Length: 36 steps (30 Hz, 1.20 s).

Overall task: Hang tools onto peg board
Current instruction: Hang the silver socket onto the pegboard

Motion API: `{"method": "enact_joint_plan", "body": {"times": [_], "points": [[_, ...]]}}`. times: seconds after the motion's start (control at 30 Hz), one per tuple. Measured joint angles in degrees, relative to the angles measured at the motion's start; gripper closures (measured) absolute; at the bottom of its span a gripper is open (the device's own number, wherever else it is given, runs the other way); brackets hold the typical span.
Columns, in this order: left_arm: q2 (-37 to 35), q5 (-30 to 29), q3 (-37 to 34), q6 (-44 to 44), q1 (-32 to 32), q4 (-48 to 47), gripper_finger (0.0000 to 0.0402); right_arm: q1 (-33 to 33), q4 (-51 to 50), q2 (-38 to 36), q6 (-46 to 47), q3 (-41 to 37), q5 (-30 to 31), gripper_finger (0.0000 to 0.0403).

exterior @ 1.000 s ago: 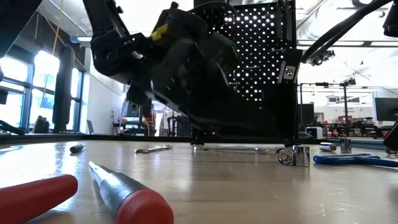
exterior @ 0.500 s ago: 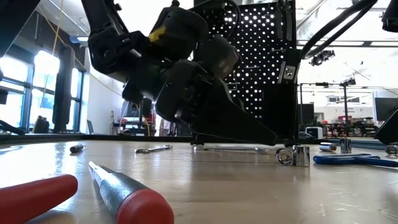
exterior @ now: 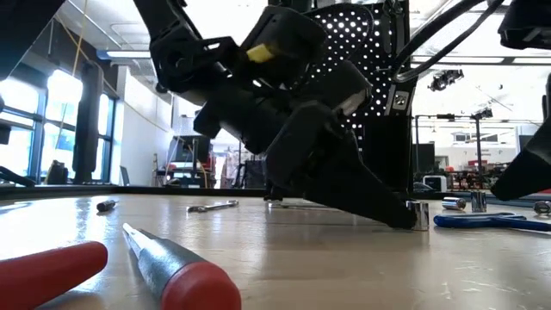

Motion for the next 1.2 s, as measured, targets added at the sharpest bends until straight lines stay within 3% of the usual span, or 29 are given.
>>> {"method": "enact_joint_plan", "body": {"times": [0.13,0.4,0.57,0.8,1.2], "points": [[0.06,-0.88,0.02,-0.11,0.01,-0.59,0.0218,0.0,-0.19,0.0,-0.23,0.0,-0.02,0.0234],[0.09,-0.74,0.02,2.69,-0.23,-3.32,0.0331,0.0,-0.43,0.0,-0.35,0.0,-0.04,0.0234],[-1.28,0.45,-0.01,3.88,-0.23,-6.04,0.0331,0.02,-0.43,0.0,-0.38,0.0,-0.09,0.0234],[-7.94,0.5,-0.52,8.26,-0.53,-18.56,0.0331,0.04,-0.52,0.0,-0.39,0.0,-0.13,0.0234],[-28.99,-10.34,-0.47,17.8,0.81,-34.05,0.0331,0.07,-1.17,0.0,-1.51,0.0,1.52,0.0234]]}}
